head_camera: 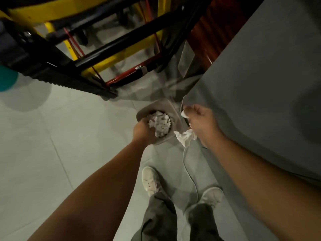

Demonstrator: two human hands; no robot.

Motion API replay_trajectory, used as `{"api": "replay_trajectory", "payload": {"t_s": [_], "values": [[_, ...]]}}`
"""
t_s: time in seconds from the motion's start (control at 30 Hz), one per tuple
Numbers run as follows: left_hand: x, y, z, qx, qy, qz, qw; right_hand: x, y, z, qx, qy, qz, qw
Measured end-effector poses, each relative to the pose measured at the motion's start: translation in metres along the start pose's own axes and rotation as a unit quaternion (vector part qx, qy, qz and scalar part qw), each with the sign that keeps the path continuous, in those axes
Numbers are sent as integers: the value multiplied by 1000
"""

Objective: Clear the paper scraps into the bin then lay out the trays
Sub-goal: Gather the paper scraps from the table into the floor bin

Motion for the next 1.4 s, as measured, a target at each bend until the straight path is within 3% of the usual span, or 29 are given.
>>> {"api": "replay_trajectory", "payload": {"t_s": [0.3,0.47,0.7,0.97,1.23,1.4], "values": [[21,-34,-60,16,15,7,1000,41,35,-49,11,21,15,1000],[-3,-36,-51,51,38,-17,998,63,19,-66,-10,26,9,1000],[-29,-45,-48,33,42,-38,998,98,-1,-76,-34,-18,30,999],[-49,-54,-34,49,39,-63,996,125,35,-97,-11,-35,51,998],[-40,-25,27,90,16,-94,991,67,8,-40,-56,-46,104,992],[-42,29,84,137,22,-106,985,7,-21,19,-101,0,177,979]]}}
Point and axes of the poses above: each hand's wrist, its own z-axis away from the middle knuckle, its own x-axis out of the palm, y = z × x, the point moved 2 cm from there along -z, towards the middle knuckle, and after that the axes turned 15 degrees about z, right-handed, at the moved point
